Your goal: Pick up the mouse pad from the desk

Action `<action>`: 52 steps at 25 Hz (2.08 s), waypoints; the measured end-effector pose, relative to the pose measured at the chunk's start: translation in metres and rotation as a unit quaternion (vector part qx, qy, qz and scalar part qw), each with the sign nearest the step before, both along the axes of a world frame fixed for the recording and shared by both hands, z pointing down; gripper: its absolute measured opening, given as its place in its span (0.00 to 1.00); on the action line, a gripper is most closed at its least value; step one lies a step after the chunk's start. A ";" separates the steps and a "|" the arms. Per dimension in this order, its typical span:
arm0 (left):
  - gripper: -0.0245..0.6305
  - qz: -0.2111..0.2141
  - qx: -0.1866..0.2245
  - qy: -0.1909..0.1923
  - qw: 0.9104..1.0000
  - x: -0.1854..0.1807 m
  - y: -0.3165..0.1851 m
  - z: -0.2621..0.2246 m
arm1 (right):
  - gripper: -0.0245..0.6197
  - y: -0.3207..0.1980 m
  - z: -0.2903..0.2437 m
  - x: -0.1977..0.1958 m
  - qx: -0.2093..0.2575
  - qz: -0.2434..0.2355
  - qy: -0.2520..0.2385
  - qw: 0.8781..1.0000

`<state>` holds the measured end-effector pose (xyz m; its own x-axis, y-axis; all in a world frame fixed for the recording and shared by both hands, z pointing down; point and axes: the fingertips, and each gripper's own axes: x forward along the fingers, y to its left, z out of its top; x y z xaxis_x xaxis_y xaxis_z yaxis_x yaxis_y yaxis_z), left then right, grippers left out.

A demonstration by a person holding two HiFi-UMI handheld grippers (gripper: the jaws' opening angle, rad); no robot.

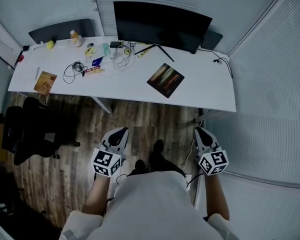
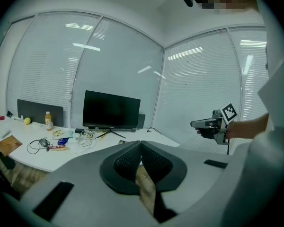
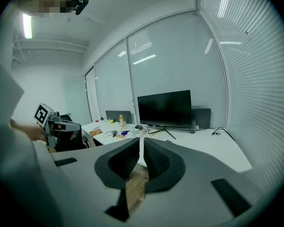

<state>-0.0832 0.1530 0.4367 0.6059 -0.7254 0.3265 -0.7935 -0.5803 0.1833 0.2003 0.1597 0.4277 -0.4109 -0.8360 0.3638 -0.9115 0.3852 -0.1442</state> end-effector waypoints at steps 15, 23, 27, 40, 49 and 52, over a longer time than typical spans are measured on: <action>0.06 -0.006 -0.028 -0.027 0.999 0.070 -0.075 0.026 | 0.10 -0.103 0.054 0.035 -0.045 -0.070 -0.007 0.996; 0.06 -0.019 -0.053 -0.037 0.998 0.096 -0.094 0.047 | 0.10 -0.138 0.093 0.040 -0.076 -0.116 0.007 0.990; 0.06 -0.025 -0.069 -0.033 0.997 0.102 -0.098 0.056 | 0.10 -0.148 0.108 0.036 -0.098 -0.138 0.018 0.985; 0.06 0.006 -0.106 -0.034 0.994 0.097 -0.145 0.110 | 0.16 -0.205 0.174 0.010 -0.171 -0.168 0.070 0.968; 0.06 0.050 -0.132 -0.029 0.990 0.096 -0.190 0.150 | 0.33 -0.254 0.239 -0.019 -0.230 -0.185 0.134 0.946; 0.06 0.058 -0.142 -0.027 0.988 0.090 -0.201 0.163 | 0.39 -0.263 0.267 -0.029 -0.251 -0.200 0.164 0.933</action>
